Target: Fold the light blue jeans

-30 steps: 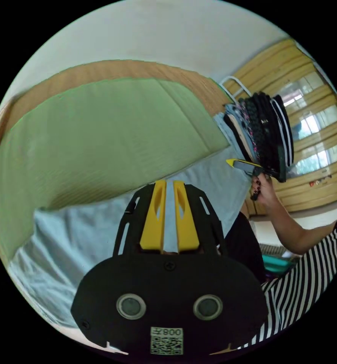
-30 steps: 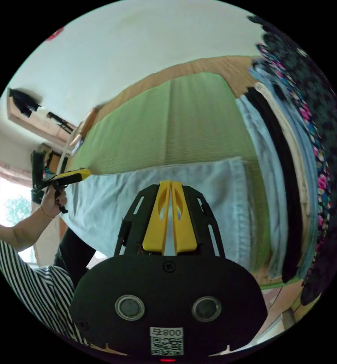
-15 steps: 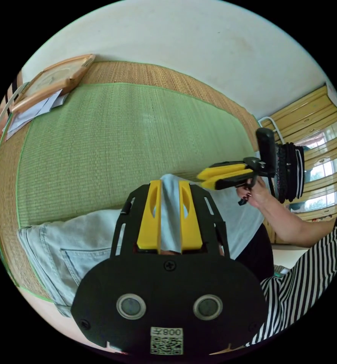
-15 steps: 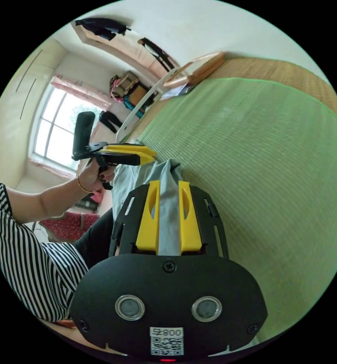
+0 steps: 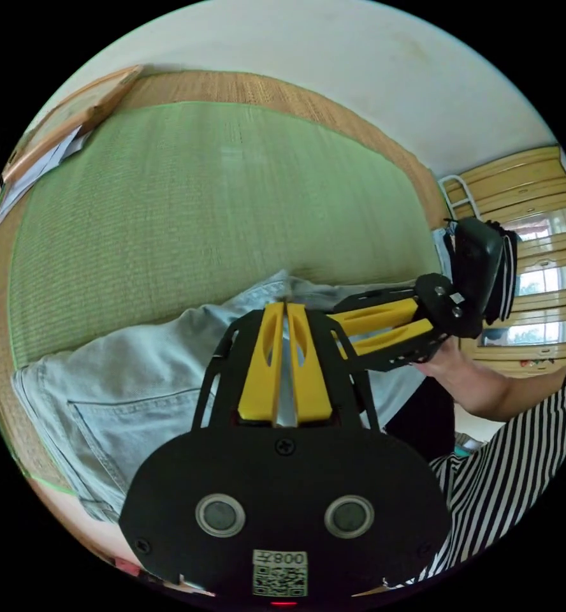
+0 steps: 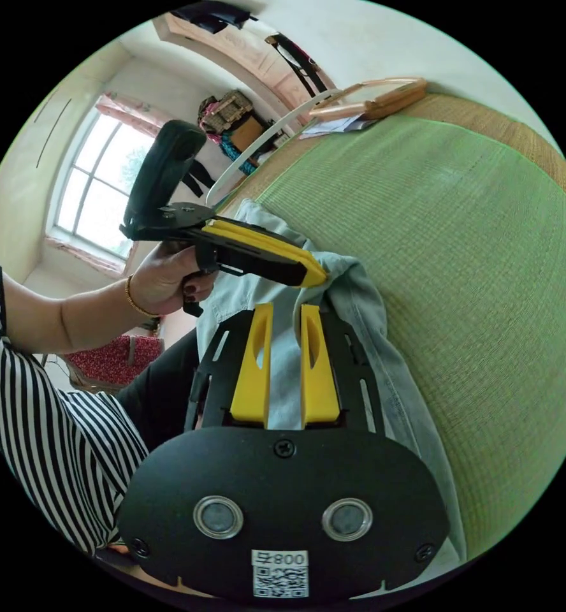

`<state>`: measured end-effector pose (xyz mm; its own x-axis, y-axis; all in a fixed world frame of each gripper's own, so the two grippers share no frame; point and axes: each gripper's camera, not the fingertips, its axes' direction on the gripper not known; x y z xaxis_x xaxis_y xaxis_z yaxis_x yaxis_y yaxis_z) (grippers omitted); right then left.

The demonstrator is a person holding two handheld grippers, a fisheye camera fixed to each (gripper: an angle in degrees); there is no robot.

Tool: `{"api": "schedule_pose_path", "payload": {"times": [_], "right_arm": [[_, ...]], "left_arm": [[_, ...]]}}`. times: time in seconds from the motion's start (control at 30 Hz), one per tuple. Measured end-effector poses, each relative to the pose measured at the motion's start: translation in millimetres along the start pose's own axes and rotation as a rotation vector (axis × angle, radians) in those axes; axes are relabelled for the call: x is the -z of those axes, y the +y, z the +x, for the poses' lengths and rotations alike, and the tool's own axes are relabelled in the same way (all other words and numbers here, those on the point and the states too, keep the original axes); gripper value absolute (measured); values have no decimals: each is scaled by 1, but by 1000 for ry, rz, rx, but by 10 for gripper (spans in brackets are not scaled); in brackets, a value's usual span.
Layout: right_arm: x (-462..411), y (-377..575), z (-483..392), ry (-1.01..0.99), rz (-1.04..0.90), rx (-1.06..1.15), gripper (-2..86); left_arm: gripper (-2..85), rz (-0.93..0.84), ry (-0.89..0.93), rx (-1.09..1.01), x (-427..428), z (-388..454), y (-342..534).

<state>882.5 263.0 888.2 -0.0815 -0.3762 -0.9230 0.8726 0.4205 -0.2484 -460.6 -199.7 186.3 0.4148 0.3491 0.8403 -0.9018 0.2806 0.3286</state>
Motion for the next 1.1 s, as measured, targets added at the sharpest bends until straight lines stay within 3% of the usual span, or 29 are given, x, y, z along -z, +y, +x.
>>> {"api": "schedule_pose_path", "payload": {"times": [0.2,0.53,0.7,1.03,1.1], "right_arm": [[34,-23,-3,118,142,-12,52],[-24,-92,-32,379,-83,229,81],[-28,-116,-36,331,-82,251,57],[-2,-138,-23,227,-19,185,13],[1,-140,-16,196,-10,153,12]], "left_arm": [[8,65,39,39,35,-13,15],[5,102,85,49,78,-20,30],[5,152,111,81,103,-29,44],[1,206,-382,436,168,-111,116],[1,229,-309,492,170,-129,132]]}}
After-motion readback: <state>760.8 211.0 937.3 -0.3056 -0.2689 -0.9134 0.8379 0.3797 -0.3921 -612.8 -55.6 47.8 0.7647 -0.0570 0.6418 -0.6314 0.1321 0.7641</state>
